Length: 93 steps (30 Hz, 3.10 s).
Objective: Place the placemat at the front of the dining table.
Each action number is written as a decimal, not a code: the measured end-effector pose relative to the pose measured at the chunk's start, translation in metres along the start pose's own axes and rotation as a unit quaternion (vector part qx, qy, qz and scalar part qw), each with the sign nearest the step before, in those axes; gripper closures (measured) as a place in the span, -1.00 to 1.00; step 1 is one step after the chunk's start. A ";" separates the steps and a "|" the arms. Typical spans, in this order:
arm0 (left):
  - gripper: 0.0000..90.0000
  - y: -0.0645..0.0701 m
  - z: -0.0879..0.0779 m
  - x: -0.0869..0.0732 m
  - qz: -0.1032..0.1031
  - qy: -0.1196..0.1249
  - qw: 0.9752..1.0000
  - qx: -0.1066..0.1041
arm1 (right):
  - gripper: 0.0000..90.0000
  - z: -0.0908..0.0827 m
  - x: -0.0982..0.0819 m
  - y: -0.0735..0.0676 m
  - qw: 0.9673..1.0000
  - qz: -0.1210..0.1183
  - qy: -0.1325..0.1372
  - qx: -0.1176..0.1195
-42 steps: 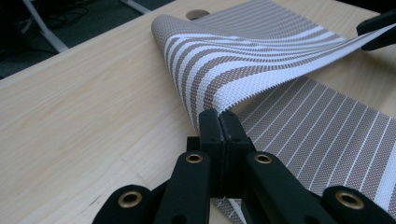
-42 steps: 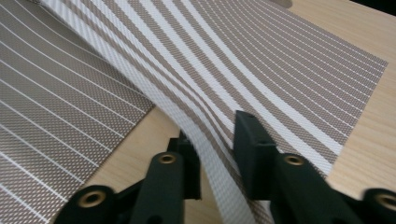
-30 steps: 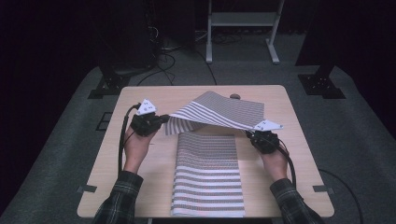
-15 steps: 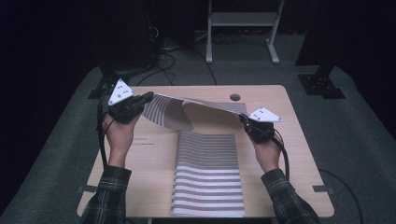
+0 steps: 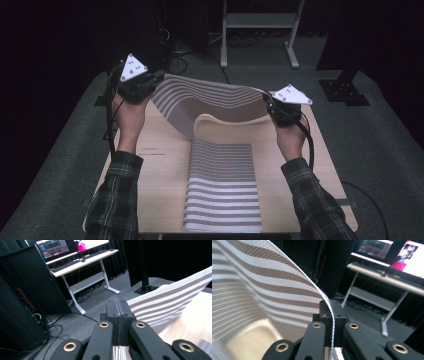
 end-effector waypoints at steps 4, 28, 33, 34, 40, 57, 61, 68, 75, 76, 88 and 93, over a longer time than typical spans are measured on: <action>1.00 -0.011 0.013 0.016 0.010 0.018 1.000 0.011 | 0.99 0.008 0.014 0.009 1.000 0.008 0.012 -0.009; 1.00 0.055 0.004 -0.095 -0.009 -0.016 0.997 -0.079 | 0.98 -0.005 -0.095 -0.007 0.996 0.001 -0.076 0.045; 1.00 0.064 0.015 -0.119 -0.019 -0.039 0.995 -0.091 | 0.98 0.005 -0.119 -0.008 0.992 0.010 -0.111 0.058; 1.00 0.064 0.015 -0.119 -0.019 -0.039 0.995 -0.091 | 0.98 0.005 -0.119 -0.008 0.992 0.010 -0.111 0.058; 1.00 0.060 0.016 -0.112 -0.019 -0.030 0.996 -0.082 | 0.98 0.009 -0.130 -0.012 0.990 0.013 -0.119 0.067; 0.35 0.066 -0.002 -0.127 -0.050 -0.016 0.988 -0.144 | 0.97 -0.024 -0.167 0.023 0.987 0.014 -0.148 0.059; 0.30 0.061 0.001 -0.134 -0.065 -0.030 0.986 -0.149 | 0.84 -0.032 -0.176 0.025 0.985 -0.004 -0.159 0.066; 0.15 0.055 0.038 -0.163 -0.100 -0.086 0.979 -0.156 | 0.14 -0.060 -0.208 0.024 0.970 -0.023 -0.218 0.102; -0.02 0.049 0.085 -0.187 -0.151 -0.113 0.967 -0.170 | -0.21 -0.086 -0.221 0.019 0.960 -0.002 -0.235 0.150; -0.03 0.050 0.092 -0.189 -0.158 -0.117 0.965 -0.173 | -0.22 -0.089 -0.221 0.018 0.961 0.000 -0.232 0.154; -0.15 0.056 0.146 -0.205 -0.198 -0.163 0.947 -0.193 | -0.29 -0.077 -0.215 0.023 0.963 0.019 -0.224 0.147; 0.14 0.064 0.154 -0.216 -0.231 -0.186 0.927 -0.228 | -0.29 -0.058 -0.227 0.021 0.957 0.011 -0.254 0.139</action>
Point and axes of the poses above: each handheld gripper's, and its own axes: z roughly forward along the jaws, x roughly out of its top, y roughly to its right, the point moved 6 cm from there along z, roughly forward along the jaws, and after that the axes turned 1 degree about -y, right-handed, at the moved point
